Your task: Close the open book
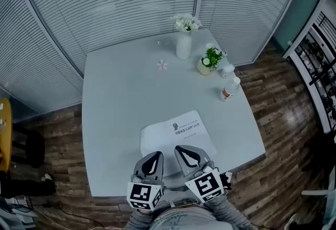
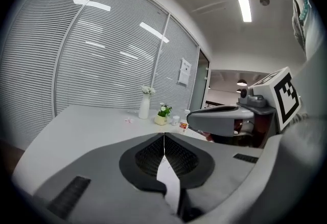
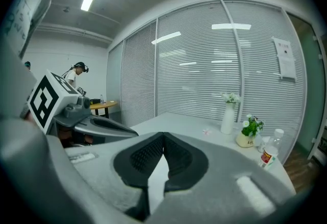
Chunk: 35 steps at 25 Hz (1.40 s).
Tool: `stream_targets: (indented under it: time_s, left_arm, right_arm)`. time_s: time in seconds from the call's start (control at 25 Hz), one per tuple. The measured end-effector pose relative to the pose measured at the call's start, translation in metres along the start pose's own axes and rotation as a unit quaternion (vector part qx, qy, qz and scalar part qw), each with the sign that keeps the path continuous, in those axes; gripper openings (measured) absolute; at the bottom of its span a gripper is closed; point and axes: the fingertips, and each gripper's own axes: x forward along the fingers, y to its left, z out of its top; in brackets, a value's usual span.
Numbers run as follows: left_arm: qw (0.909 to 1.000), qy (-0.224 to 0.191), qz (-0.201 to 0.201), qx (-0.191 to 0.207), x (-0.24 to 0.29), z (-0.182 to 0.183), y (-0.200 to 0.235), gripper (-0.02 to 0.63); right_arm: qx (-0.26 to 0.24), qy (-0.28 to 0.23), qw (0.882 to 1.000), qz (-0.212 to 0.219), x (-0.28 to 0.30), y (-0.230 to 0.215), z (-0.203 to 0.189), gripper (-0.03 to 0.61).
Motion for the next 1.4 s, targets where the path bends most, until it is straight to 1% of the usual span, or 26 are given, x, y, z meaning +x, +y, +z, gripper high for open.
stream_targets:
  time_s: [0.16,0.24,0.32,0.4,0.52,0.72,0.92,1.08,1.32,1.4]
  left_arm:
    - [0.9999,0.014,0.007,-0.004,0.001,-0.011,0.008,0.003]
    - [0.9996,0.025,0.007,-0.005,0.001,-0.018,0.011,0.021]
    - [0.9993,0.036,0.007,-0.007,0.001,-0.025,0.014,0.058]
    - [0.999,0.043,0.01,-0.012,0.001,-0.033,0.017,0.06]
    - [0.9981,0.055,0.022,-0.02,0.002,-0.046,0.027,0.06]
    - [0.9947,0.077,0.054,-0.04,0.002,-0.072,0.047,0.075]
    - [0.99,0.115,0.07,-0.042,0.0,-0.103,0.063,0.107]
    - [0.9855,0.136,0.086,-0.054,-0.002,-0.125,0.076,0.129]
    - [0.9753,0.173,0.121,-0.065,-0.003,-0.158,0.101,0.141]
    - [0.9714,0.186,0.127,-0.076,-0.003,-0.168,0.108,0.143]
  right_arm:
    - [0.001,0.004,1.0,-0.001,0.001,-0.001,-0.003,0.002]
    - [0.002,0.007,1.0,-0.003,0.0,0.0,-0.004,0.002]
    - [0.003,0.01,1.0,-0.004,-0.001,0.001,-0.008,0.002]
    - [0.003,0.015,1.0,-0.005,-0.002,0.0,-0.011,0.002]
    - [0.003,0.021,1.0,-0.005,0.0,0.0,-0.014,0.002]
    - [0.003,0.029,1.0,-0.003,0.002,0.0,-0.018,0.002]
    - [-0.001,0.04,0.999,0.004,0.001,0.003,-0.022,0.002]
    - [-0.005,0.048,0.999,0.005,0.001,0.002,-0.025,0.002]
    - [-0.005,0.056,0.998,0.004,0.001,-0.003,-0.028,0.002]
    - [-0.007,0.056,0.998,0.001,0.0,-0.006,-0.029,0.002]
